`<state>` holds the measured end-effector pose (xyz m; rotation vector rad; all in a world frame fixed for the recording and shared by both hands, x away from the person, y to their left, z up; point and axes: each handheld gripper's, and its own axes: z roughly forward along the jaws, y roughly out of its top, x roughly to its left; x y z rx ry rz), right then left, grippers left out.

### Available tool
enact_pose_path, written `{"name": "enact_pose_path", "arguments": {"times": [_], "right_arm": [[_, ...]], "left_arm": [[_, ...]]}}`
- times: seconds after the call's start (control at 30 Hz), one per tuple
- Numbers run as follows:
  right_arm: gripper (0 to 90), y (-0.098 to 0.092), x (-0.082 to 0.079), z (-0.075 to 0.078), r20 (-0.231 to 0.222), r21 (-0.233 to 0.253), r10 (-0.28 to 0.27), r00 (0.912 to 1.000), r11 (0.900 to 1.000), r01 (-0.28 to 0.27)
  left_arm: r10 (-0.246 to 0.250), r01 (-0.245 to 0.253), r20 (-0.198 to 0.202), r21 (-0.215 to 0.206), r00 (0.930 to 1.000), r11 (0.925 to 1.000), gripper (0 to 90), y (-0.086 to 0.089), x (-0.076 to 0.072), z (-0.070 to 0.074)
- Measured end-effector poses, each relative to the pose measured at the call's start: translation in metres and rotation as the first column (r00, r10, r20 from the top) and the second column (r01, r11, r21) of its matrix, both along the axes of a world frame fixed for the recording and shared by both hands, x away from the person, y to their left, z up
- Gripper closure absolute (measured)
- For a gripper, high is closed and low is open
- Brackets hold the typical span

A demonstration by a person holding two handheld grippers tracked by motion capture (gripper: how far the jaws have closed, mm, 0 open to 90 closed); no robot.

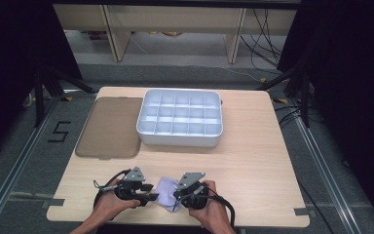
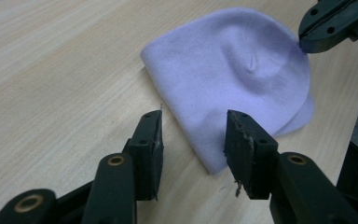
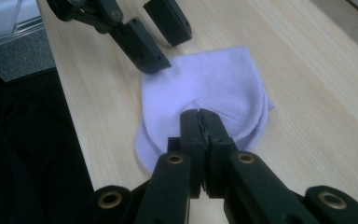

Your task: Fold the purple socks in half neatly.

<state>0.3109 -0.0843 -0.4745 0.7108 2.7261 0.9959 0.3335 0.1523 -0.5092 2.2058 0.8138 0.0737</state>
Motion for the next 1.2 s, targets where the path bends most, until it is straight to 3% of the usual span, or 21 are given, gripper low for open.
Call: {"name": "enact_pose_path", "arguments": {"times": [0.17, 0.37, 0.5, 0.57, 0.6, 0.63, 0.67, 0.7, 0.87, 0.9, 0.93, 1.07, 1.13, 1.2], "right_arm": [[88.4, 0.002, 0.002, -0.001, 0.008, 0.018, 0.001, 1.0000, 1.000, -0.001], [88.5, 0.013, 0.003, -0.003, 0.011, 0.011, 0.024, 0.9996, 1.000, -0.024], [88.6, 0.024, 0.003, -0.008, -0.016, 0.012, 0.062, 0.9980, 0.998, -0.061], [89.2, 0.032, 0.000, -0.015, -0.028, -0.017, 0.080, 0.9964, 0.997, -0.081], [89.3, 0.035, -0.002, -0.018, -0.042, -0.036, 0.086, 0.9954, 0.995, -0.088], [89.9, 0.037, -0.002, -0.022, -0.049, -0.055, 0.087, 0.9950, 0.994, -0.090], [90.0, 0.038, -0.002, -0.022, -0.064, -0.042, 0.096, 0.9933, 0.994, -0.099], [90.0, 0.038, 0.000, -0.022, -0.037, -0.039, 0.104, 0.9938, 0.994, -0.106], [90.0, 0.027, 0.014, -0.005, 0.028, -0.001, 0.031, 0.9991, 1.000, -0.031], [90.0, 0.025, 0.018, -0.003, 0.026, 0.000, 0.017, 0.9995, 1.000, -0.017], [90.0, 0.023, 0.025, -0.003, 0.060, -0.017, -0.005, 0.9982, 1.000, 0.006], [90.0, 0.020, 0.043, -0.017, 0.047, -0.069, -0.032, 0.9984, 0.997, 0.035], [90.0, 0.019, 0.044, -0.017, 0.027, -0.055, -0.043, 0.9987, 0.997, 0.045], [90.0, 0.016, 0.043, -0.011, 0.049, -0.042, -0.048, 0.9976, 0.998, 0.050]], "left_arm": [[-0.014, 0.014, -0.008, -0.013, 0.9999, 0.9998, 63.0, -0.005, 0.000, -0.003], [-0.035, 0.035, -0.004, -0.062, 0.9994, 0.9975, 83.3, -0.004, 0.000, -0.003], [-0.042, 0.042, 0.009, -0.078, 0.9991, 0.9961, 84.8, -0.002, -0.002, 0.001], [-0.046, 0.048, 0.031, -0.065, 0.9985, 0.9968, 85.0, -0.001, -0.003, 0.006], [-0.040, 0.041, 0.014, -0.092, 0.9991, 0.9949, 85.0, -0.002, -0.004, 0.007], [-0.052, 0.055, 0.037, -0.080, 0.9980, 0.9952, 85.0, -0.001, -0.004, 0.009], [-0.053, 0.056, 0.045, -0.067, 0.9976, 0.9962, 85.0, -0.001, -0.005, 0.010], [-0.053, 0.056, 0.045, -0.067, 0.9976, 0.9962, 85.0, -0.001, -0.005, 0.010], [-0.061, 0.065, 0.066, -0.057, 0.9960, 0.9963, 85.0, -0.001, -0.006, 0.012], [-0.064, 0.068, 0.068, -0.056, 0.9957, 0.9961, 85.0, -0.001, -0.006, 0.012], [-0.069, 0.072, 0.073, -0.044, 0.9950, 0.9964, 85.0, -0.001, -0.006, 0.013], [-0.052, 0.056, 0.061, -0.065, 0.9968, 0.9963, 85.1, -0.004, -0.008, 0.013], [-0.078, 0.081, 0.083, -0.037, 0.9935, 0.9960, 85.1, -0.002, -0.006, 0.014], [-0.083, 0.086, 0.088, -0.037, 0.9926, 0.9956, 85.0, -0.002, -0.006, 0.015]]}}
